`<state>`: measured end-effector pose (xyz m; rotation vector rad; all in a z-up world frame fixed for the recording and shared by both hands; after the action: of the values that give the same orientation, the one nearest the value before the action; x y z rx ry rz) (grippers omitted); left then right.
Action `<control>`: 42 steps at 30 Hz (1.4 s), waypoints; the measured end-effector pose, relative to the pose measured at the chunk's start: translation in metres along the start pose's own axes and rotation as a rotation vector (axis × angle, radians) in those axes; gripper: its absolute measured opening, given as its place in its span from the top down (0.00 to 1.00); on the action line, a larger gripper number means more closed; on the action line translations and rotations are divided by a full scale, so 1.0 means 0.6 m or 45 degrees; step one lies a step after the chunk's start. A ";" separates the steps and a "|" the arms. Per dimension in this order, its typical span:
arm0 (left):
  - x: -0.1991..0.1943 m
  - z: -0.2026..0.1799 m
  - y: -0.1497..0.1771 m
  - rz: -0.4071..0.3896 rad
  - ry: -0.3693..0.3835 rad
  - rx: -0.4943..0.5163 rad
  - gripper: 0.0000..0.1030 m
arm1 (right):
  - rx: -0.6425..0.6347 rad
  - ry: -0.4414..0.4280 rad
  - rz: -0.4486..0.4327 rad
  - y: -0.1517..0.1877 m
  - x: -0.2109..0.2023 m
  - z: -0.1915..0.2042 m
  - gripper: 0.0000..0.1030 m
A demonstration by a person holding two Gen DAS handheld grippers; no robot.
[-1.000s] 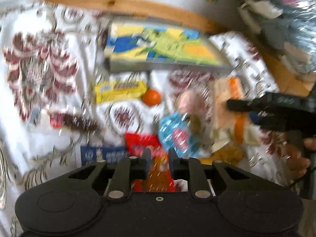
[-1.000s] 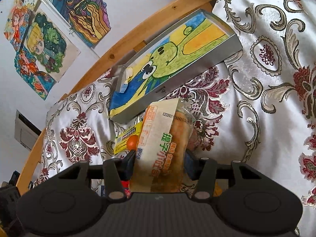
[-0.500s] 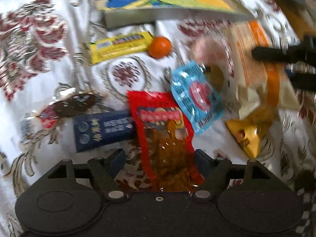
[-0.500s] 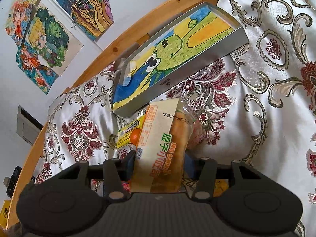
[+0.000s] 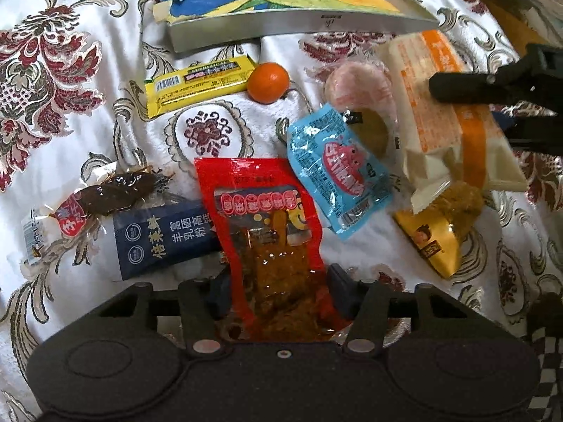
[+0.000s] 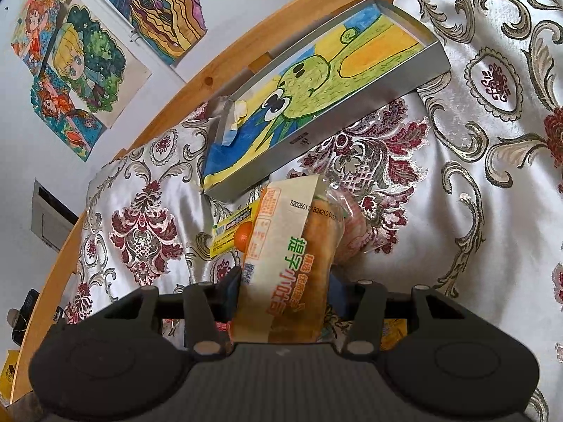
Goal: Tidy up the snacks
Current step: 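Lower the left tool onto the red spicy-strip pack while the right tool holds the bread roll, then lift the red pack with the left tool while the right tool carries the bread roll toward the tray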
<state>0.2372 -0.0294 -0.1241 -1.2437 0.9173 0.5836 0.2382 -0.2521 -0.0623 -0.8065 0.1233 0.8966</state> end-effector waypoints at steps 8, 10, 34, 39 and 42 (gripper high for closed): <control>-0.013 0.003 0.003 -0.025 0.030 -0.053 0.58 | -0.002 0.005 0.004 0.001 0.000 -0.001 0.46; -0.016 0.002 0.003 -0.040 0.025 -0.046 0.59 | -0.002 0.005 0.002 0.000 -0.001 -0.002 0.46; -0.047 0.001 -0.005 -0.120 0.157 -0.097 0.79 | -0.036 -0.004 0.104 0.013 0.017 0.005 0.47; -0.040 -0.019 -0.002 -0.088 0.230 -0.061 0.78 | -0.028 -0.006 0.141 0.020 0.026 0.002 0.47; -0.031 -0.025 0.000 -0.076 0.194 -0.031 0.78 | -0.025 -0.012 0.146 0.021 0.028 0.001 0.45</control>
<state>0.2230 -0.0420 -0.1093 -1.3472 0.9983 0.4585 0.2397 -0.2361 -0.0762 -0.8200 0.1540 1.0113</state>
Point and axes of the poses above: each gripper's, at about its wrist camera, not at the fingertips, and x roughly the way its jaws point, z to its left, y to its underside, the point moved 4 cm from there along x, roughly the way its jaws point, and after that the axes turned 12 degrees about -y, right-handed, at the moved point
